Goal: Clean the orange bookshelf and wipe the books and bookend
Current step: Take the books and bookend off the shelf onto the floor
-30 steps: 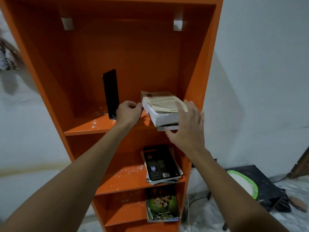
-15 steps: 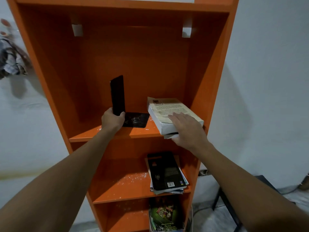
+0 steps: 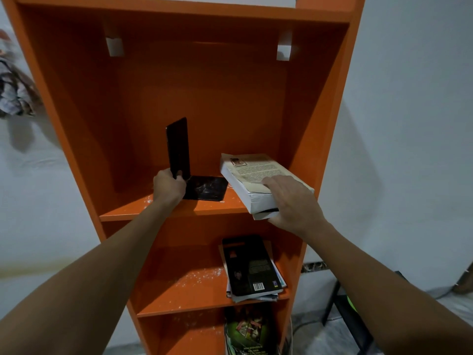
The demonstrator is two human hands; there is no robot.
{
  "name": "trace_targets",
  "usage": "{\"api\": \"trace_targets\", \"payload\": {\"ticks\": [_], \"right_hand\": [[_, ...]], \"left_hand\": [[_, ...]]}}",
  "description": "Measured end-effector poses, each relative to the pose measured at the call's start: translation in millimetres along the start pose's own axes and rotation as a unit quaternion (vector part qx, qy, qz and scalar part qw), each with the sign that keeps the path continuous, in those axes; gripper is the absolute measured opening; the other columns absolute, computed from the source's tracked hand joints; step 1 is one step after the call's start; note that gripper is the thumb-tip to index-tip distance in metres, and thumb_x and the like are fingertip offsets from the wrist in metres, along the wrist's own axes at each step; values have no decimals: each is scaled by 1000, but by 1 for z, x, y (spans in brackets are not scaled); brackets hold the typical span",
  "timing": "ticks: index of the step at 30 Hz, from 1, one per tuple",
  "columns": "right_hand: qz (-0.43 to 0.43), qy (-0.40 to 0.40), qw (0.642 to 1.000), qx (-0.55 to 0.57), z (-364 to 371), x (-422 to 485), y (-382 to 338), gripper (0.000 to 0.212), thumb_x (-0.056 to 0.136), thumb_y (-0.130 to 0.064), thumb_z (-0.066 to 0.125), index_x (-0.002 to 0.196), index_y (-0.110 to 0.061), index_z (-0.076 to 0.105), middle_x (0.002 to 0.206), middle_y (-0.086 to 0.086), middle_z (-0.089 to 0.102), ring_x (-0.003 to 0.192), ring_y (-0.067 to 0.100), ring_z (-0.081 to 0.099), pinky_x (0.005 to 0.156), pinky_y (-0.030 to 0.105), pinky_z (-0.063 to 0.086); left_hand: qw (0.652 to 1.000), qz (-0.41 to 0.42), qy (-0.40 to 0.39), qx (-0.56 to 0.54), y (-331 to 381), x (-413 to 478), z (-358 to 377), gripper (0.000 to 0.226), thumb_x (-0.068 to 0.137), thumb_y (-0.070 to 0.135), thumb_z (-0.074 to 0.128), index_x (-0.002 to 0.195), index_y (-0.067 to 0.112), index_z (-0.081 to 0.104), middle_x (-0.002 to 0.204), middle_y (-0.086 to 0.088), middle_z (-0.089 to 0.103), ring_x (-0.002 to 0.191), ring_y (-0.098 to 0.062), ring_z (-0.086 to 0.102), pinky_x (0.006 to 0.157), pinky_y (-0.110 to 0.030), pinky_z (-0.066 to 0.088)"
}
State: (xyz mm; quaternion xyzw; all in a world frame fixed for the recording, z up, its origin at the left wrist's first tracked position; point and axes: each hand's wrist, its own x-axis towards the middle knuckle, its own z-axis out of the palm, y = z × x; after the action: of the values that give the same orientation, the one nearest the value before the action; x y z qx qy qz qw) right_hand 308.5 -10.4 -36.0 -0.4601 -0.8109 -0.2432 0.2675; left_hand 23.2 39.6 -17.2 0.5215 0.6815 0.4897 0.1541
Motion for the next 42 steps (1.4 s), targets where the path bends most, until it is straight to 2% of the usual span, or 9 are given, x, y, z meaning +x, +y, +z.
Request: {"api": "trace_targets", "payload": {"ticks": [3, 6, 13, 16, 22, 25, 30, 36, 42], "right_hand": [[29, -24, 999, -10, 3, -1, 1, 87, 67, -51, 83, 139, -18, 47, 138, 13, 56, 125, 32, 54, 100, 52, 49], [14, -37, 999, -15, 3, 0, 3, 82, 63, -31, 90, 135, -13, 55, 134, 14, 61, 120, 35, 60, 98, 55, 48], [-37, 27, 999, 13, -28, 13, 9, 73, 60, -32, 87, 125, -9, 61, 117, 9, 70, 101, 28, 69, 75, 37, 58], [-10, 60, 997, 48, -39, 18, 5, 72, 66, -37, 81, 129, -12, 58, 109, 4, 70, 89, 24, 69, 63, 33, 57], [95, 111, 977, 154, -57, 26, -10, 56, 74, -47, 76, 116, -17, 54, 95, -2, 64, 74, 14, 62, 56, 21, 46], [168, 158, 955, 184, -70, 31, -22, 48, 76, -56, 74, 98, -22, 49, 80, -9, 56, 63, 9, 55, 50, 26, 46], [330, 201, 888, 251, -87, 37, -44, 46, 77, -52, 77, 86, -19, 46, 71, -11, 50, 61, 5, 50, 47, 17, 30], [469, 238, 745, 410, -99, 40, -57, 40, 69, -54, 79, 86, -27, 56, 83, -7, 68, 75, 14, 69, 66, 32, 56], [466, 232, 751, 406, -126, 31, -74, 46, 60, -62, 75, 84, -28, 56, 82, -6, 70, 75, 16, 69, 76, 42, 59]], "left_hand": [[1000, 6, -2, 2, 2, -5, -1, 27, 104, 18, 46, 117, 0, 62, 77, -2, 58, 54, -15, 55, 43, -27, 42], [1000, 16, -3, -5, 3, -11, -4, 26, 104, 18, 46, 115, 1, 62, 74, 0, 58, 53, -14, 54, 42, -24, 38], [999, 40, 9, -28, 9, -20, -18, 25, 105, 19, 45, 104, 1, 62, 67, -2, 55, 47, -12, 46, 33, -16, 30], [998, 34, 24, -41, 13, -19, -26, 26, 105, 21, 45, 106, 2, 63, 67, -4, 56, 47, -14, 45, 38, -23, 31], [996, 42, 38, -68, 22, -20, -46, 25, 104, 19, 46, 106, 1, 62, 68, -6, 58, 47, -15, 46, 40, -26, 32], [995, 50, 37, -73, 28, -25, -56, 23, 104, 18, 46, 106, 2, 62, 68, -7, 59, 46, -15, 46, 39, -25, 32], [996, 54, 38, -67, 35, -34, -73, 21, 104, 17, 47, 102, 3, 62, 65, -6, 56, 43, -14, 42, 38, -25, 28], [995, 53, 30, -74, 35, -48, -90, 23, 104, 20, 47, 102, 4, 64, 67, -8, 60, 44, -15, 43, 41, -25, 29], [995, 55, 35, -72, 36, -70, -107, 23, 104, 19, 47, 109, 3, 63, 66, -5, 58, 44, -13, 43, 39, -23, 29]]}}
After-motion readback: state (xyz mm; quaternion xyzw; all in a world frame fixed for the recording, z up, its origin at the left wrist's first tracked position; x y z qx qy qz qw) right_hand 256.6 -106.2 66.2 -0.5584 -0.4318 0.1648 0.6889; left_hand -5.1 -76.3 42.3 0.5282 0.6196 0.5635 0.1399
